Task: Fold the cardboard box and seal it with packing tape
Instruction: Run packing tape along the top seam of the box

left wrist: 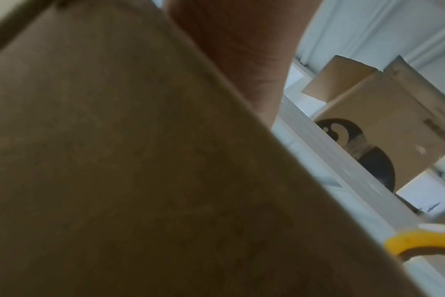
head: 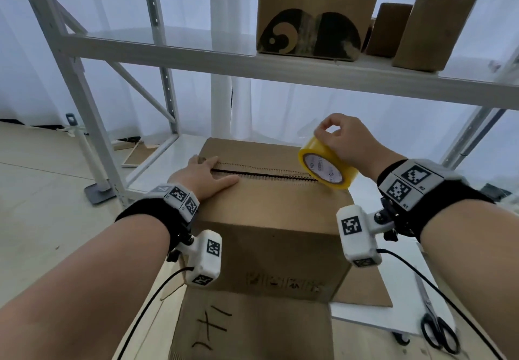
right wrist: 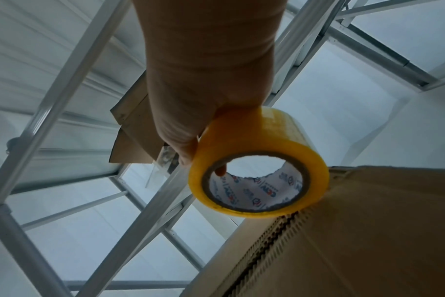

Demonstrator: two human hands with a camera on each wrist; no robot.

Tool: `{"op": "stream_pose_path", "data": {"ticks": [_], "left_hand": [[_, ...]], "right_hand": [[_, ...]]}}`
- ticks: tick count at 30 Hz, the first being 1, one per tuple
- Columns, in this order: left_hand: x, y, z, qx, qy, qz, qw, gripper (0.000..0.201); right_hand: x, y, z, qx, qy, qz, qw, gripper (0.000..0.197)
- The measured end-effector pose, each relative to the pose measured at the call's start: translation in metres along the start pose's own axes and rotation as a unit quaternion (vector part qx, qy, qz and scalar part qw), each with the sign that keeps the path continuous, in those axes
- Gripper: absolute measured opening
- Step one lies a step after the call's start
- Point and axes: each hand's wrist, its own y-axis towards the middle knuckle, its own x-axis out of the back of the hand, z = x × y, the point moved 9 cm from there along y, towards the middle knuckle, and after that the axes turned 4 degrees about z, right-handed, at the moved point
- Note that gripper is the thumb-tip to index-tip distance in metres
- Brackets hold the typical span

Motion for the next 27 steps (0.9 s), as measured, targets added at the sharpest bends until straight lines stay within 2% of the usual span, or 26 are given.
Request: {"op": "stream_pose_path", "data": {"ticks": [9, 17, 19, 21, 23, 25, 27], "left_hand": [[0.000, -0.028, 0.000, 0.034, 0.049, 0.002, 0.998, 0.090], [0.001, -0.045, 0.007, 0.042, 0.083, 0.004, 0.996, 0.089], [0.000, -0.047, 0.015, 0.041, 0.060, 0.005, 0.997, 0.086], [-0.004, -0.050, 0.023, 0.041, 0.026, 0.004, 0.999, 0.083], [-0.009, -0.052, 0.029, 0.039, -0.024, 0.000, 0.999, 0.079], [-0.012, -0.053, 0.032, 0.037, -0.066, -0.011, 0.997, 0.075], [-0.015, -0.056, 0.032, 0.041, -0.097, -0.016, 0.994, 0.072]], "right_hand": [[-0.017, -0.013, 0.018, 0.041, -0.011, 0.032, 0.999, 0.008], [-0.015, -0.023, 0.025, 0.039, 0.005, 0.032, 0.999, 0.011], [-0.010, -0.027, 0.022, 0.023, 0.027, 0.016, 0.999, 0.012], [0.006, -0.032, 0.008, -0.016, 0.097, -0.034, 0.995, 0.014], [0.021, -0.045, -0.020, -0.089, 0.221, -0.095, 0.967, 0.016], [0.021, -0.065, -0.052, -0.165, 0.359, -0.129, 0.910, 0.018], [0.014, -0.087, -0.072, -0.207, 0.445, -0.154, 0.858, 0.021]]}}
